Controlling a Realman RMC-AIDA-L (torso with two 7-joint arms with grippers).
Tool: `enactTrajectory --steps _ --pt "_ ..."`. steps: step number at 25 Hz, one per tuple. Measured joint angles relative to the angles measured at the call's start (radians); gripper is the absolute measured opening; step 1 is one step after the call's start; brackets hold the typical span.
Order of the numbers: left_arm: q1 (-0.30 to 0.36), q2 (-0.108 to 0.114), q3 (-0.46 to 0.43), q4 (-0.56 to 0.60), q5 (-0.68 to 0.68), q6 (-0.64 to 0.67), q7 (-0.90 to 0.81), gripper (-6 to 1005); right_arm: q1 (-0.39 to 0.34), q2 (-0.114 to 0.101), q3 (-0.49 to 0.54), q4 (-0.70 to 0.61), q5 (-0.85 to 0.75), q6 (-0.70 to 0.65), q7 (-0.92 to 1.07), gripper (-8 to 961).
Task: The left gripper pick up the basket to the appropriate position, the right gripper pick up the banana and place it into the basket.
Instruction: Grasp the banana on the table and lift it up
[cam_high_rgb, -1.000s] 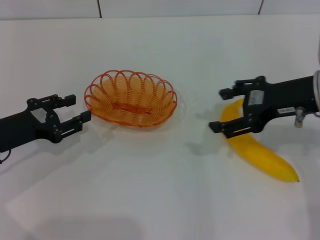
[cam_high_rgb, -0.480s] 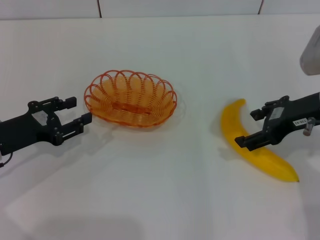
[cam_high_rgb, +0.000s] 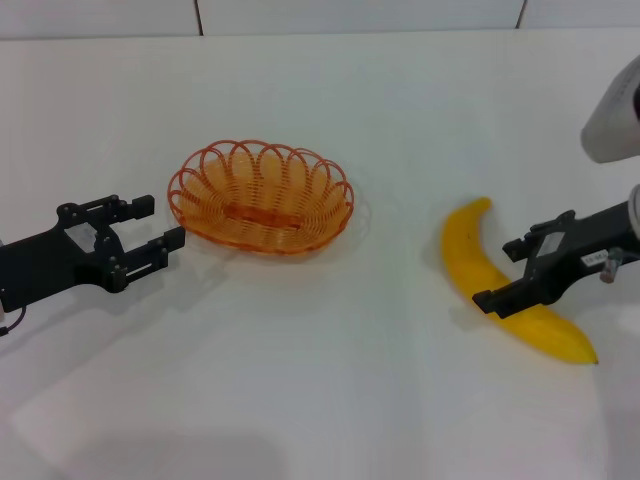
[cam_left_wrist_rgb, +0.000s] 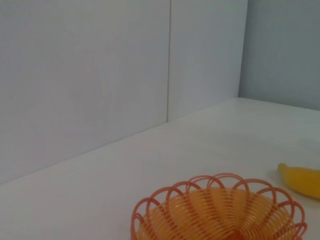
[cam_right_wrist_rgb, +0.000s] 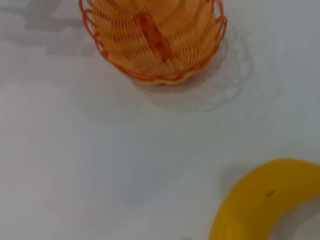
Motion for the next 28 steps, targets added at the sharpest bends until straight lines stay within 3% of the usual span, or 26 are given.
enactTrajectory --steps 14,28 --pt "-0.004 -0.002 0.006 0.0 0.001 -0.023 -0.001 590 0.058 0.0 -0.04 0.136 -0.045 0.07 0.003 824" --pt "-0.004 -0.002 0.006 0.0 0.0 -0.019 0.0 590 0.06 -0.001 -0.04 0.14 -0.042 0.075 0.003 798"
